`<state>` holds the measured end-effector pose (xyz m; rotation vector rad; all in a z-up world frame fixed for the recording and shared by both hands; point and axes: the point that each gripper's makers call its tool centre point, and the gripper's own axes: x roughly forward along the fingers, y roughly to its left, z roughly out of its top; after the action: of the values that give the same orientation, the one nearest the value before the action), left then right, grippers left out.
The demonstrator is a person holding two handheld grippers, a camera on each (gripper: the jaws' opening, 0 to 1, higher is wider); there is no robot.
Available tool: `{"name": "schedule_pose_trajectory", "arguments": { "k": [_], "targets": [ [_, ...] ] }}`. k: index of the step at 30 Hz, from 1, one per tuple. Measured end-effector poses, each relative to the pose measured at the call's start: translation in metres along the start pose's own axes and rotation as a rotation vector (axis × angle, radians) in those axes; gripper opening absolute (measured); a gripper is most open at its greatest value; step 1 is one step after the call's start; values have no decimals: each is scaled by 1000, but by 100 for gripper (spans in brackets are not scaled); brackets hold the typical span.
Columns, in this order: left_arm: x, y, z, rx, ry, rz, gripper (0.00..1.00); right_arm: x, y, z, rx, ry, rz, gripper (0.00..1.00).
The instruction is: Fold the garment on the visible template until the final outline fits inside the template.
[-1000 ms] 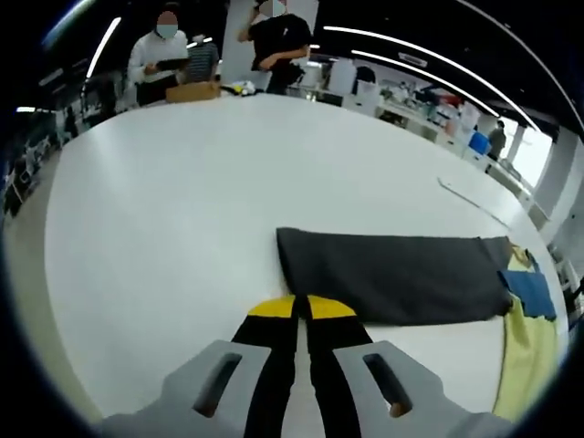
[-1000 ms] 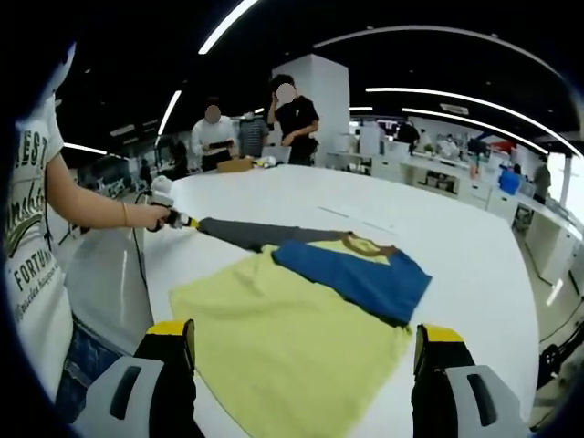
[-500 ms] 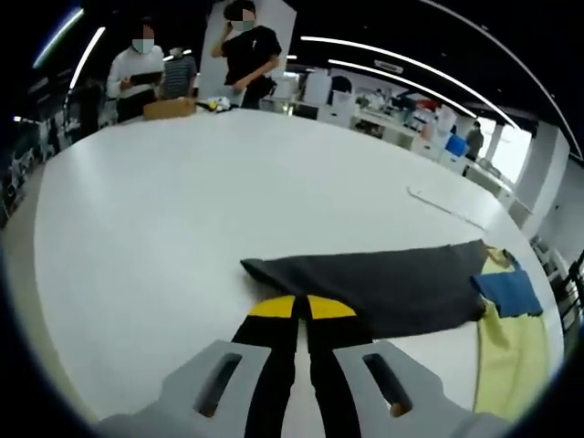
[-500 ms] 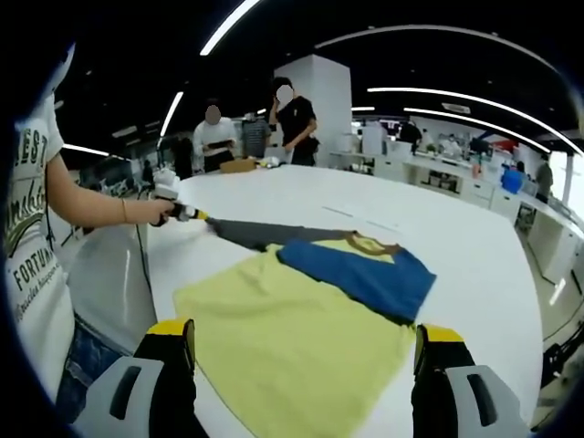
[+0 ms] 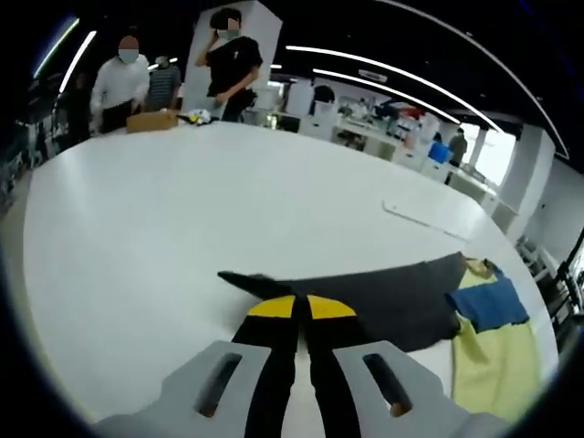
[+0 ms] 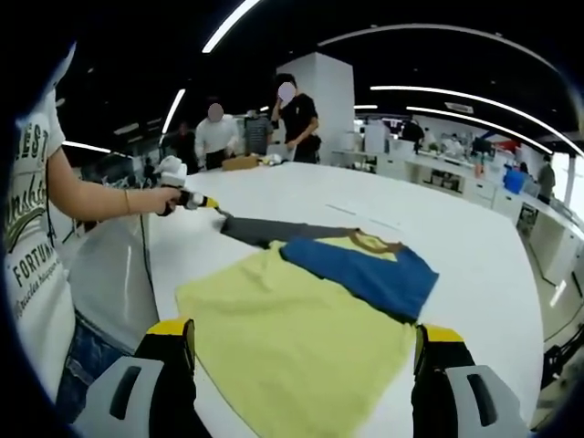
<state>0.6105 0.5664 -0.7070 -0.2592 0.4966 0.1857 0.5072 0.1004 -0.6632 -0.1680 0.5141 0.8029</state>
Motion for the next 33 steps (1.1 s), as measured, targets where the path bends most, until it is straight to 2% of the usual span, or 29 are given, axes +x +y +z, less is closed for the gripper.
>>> {"name": "schedule_pose_trajectory", "arguments": {
  "k": [13,29,33],
  "targets": [
    [5,-37,16,52,-25,-94,0,-1,1,3,-7,3,1,99],
    [9,-85,25,-3,-45,-200,0,3,4,-3,2,14,11,99],
    [13,-96,25,6,-43,-220,0,3,5,-3,14,11,13,99]
  ]
}}
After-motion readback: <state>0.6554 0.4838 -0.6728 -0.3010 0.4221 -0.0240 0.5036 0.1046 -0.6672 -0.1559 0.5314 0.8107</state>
